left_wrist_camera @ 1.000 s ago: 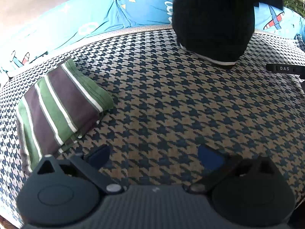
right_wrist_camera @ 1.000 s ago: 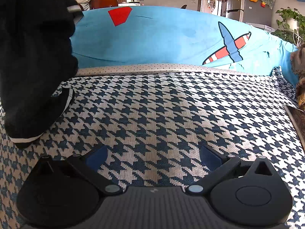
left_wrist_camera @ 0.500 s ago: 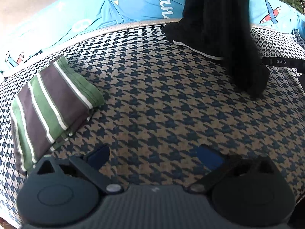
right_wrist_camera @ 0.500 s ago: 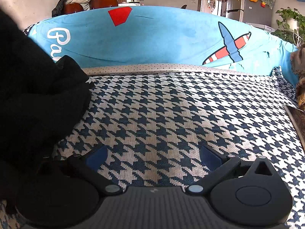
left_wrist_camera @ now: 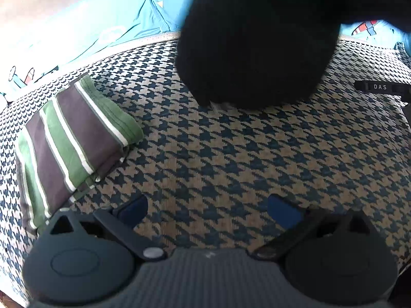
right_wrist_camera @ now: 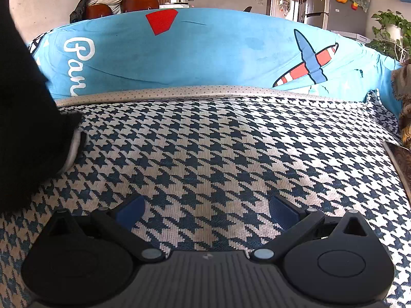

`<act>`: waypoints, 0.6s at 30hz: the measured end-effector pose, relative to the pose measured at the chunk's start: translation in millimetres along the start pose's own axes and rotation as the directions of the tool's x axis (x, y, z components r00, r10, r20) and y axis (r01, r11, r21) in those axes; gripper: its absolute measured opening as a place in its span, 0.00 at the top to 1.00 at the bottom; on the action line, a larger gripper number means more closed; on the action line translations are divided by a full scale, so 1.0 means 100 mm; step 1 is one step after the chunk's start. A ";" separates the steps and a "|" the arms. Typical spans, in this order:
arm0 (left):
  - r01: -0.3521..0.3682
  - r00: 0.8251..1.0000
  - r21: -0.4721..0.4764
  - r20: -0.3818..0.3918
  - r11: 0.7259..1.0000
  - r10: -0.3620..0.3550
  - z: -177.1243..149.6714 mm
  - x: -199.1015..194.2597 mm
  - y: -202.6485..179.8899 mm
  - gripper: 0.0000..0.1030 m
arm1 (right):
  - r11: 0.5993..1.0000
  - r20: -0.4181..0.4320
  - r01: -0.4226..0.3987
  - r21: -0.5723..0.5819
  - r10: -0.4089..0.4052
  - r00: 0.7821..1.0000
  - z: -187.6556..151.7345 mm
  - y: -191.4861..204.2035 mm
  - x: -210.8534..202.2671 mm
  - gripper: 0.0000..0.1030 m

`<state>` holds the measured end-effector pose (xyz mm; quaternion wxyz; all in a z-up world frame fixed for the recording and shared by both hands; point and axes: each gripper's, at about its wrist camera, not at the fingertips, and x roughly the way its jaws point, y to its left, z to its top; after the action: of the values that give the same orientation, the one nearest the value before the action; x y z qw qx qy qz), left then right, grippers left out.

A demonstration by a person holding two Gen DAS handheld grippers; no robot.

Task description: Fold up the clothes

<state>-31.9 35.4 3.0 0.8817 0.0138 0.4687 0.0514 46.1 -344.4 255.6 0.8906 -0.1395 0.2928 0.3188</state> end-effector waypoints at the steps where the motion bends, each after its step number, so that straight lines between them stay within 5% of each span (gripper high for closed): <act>1: -0.004 1.000 -0.001 -0.002 1.000 0.004 0.00 0.01 0.00 0.00 | 1.000 0.000 0.000 0.000 0.000 1.000 0.00 0.00 0.00 0.00; 18: -0.012 1.000 0.007 -0.028 1.000 0.013 -0.01 0.09 -0.03 0.00 | 1.000 0.000 0.000 0.000 0.000 1.000 0.00 0.00 0.01 0.00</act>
<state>-28.0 33.3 -5.3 0.8747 0.0188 0.4811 0.0556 46.8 -344.4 255.4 0.8906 -0.1394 0.2928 0.3189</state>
